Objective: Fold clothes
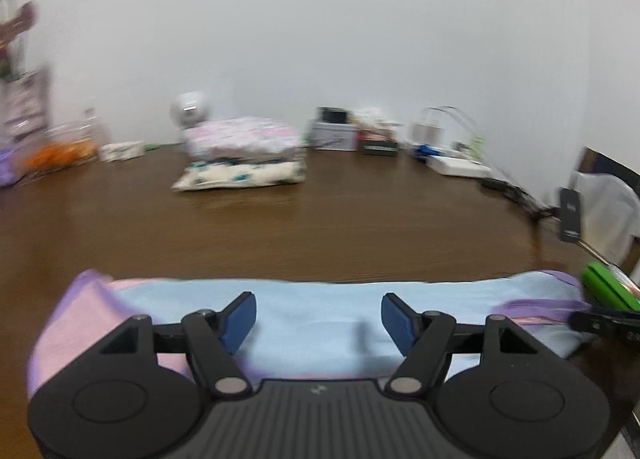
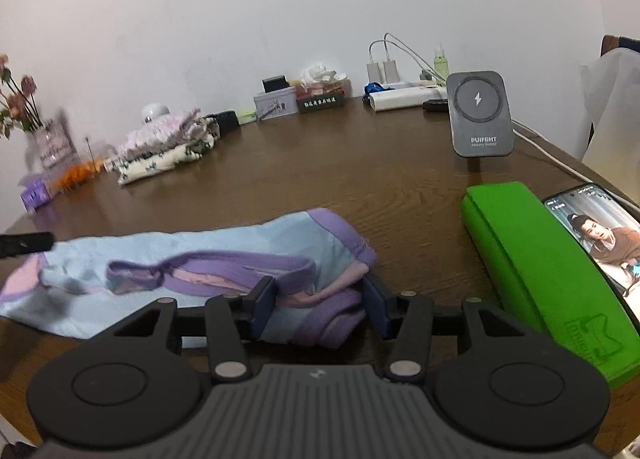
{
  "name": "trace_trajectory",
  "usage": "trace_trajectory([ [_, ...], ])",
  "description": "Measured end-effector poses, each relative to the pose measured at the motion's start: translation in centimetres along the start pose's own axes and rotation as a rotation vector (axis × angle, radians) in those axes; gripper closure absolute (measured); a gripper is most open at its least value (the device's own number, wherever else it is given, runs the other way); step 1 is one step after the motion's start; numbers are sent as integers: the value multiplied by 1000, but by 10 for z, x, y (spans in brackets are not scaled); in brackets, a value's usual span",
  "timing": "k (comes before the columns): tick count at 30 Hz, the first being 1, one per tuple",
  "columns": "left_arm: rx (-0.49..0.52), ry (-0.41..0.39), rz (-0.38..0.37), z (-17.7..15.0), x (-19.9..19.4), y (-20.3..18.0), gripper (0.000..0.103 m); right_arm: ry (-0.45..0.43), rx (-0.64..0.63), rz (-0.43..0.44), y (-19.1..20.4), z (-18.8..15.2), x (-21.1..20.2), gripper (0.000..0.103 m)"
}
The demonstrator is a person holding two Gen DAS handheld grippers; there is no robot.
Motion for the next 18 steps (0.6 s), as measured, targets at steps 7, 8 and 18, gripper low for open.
trace_trajectory([
  [7,-94,-46,100,8,-19,53,35,3,-95,-58,7,-3,8,79],
  [8,-102,-53,105,8,-22,57,34,3,-101,-54,8,-3,8,82],
  [18,-141,-67,126,0,-42,84,31,-63,-149,-50,21,17,0,94],
])
Point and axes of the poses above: each gripper's, at about its wrist camera, not at the fingertips, and x roughly the way its jaws point, y to its left, z to its top, the point moved 5 cm from there along x, roughly the way its jaws point, and after that the axes turned 9 degrees about -x, right-handed, at the moved point
